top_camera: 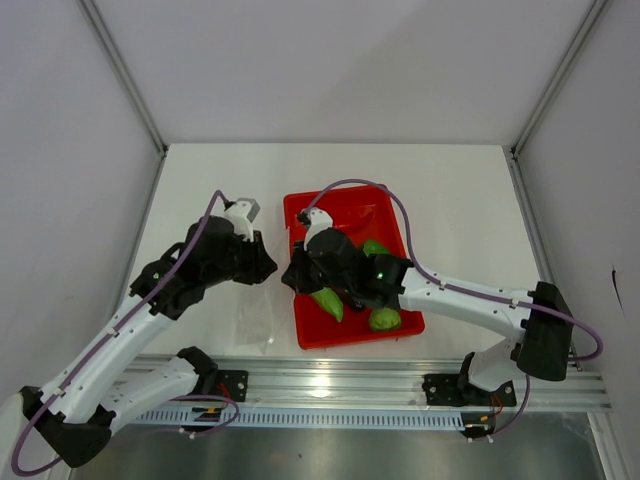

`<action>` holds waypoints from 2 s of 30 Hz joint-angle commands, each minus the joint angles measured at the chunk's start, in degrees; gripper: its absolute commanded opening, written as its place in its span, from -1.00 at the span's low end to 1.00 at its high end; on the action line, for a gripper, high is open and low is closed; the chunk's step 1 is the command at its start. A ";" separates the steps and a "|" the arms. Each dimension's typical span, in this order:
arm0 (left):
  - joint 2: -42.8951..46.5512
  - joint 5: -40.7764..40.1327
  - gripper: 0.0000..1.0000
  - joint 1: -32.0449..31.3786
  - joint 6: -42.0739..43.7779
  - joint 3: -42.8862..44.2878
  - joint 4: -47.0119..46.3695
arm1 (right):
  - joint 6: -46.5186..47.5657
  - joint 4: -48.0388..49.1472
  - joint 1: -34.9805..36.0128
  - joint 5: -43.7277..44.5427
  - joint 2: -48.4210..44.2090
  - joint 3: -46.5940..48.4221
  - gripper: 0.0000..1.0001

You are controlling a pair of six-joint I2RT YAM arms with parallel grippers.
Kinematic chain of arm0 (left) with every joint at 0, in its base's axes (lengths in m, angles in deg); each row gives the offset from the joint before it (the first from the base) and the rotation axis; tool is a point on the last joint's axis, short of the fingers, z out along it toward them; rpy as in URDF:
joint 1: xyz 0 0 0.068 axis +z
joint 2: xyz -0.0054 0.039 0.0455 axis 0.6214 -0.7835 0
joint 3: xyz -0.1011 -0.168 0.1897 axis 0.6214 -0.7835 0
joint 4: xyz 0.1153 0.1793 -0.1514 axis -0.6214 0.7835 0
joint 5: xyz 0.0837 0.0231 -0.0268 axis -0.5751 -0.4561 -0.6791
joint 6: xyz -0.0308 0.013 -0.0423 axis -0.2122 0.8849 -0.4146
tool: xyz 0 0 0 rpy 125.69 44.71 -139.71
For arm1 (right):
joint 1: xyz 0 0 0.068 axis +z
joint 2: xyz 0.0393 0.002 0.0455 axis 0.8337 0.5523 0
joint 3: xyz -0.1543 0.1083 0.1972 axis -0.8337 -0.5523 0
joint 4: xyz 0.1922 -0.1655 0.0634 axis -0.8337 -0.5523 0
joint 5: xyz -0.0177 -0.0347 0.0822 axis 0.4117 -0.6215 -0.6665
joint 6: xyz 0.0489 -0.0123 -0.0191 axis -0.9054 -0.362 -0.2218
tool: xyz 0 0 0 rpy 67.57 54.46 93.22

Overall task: Place the food in the zip-top bag and seal the zipper
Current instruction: Open the zipper of the food storage bag.

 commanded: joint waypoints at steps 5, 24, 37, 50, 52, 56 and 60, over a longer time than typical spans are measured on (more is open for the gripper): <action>0.63 -2.30 -0.26 -1.54 -0.25 1.70 1.28 | -0.92 0.41 2.31 4.29 -0.35 4.94 -1.00; 4.93 -11.80 -0.99 -2.24 -6.93 6.17 15.07 | 2.50 -5.47 -2.08 18.60 -0.97 -2.44 -1.00; 4.59 -6.08 -0.99 -2.33 -7.54 14.88 19.64 | 8.39 -3.63 -2.78 20.47 4.48 -1.49 -1.00; -3.50 -11.27 -0.99 -1.89 -9.65 6.36 16.04 | 14.72 -5.29 -5.33 3.06 4.57 5.02 0.45; -4.20 -11.79 -0.99 -1.28 -9.30 6.71 15.43 | 15.34 -6.96 -6.03 1.75 3.52 6.25 0.51; -5.26 -12.59 -0.99 0.92 -7.99 8.02 14.38 | 16.83 -11.09 -8.14 0.52 -0.96 7.66 0.57; -5.44 -12.85 -0.99 4.08 -6.84 8.03 13.41 | 16.92 -14.87 -11.48 0.24 -6.93 7.49 0.54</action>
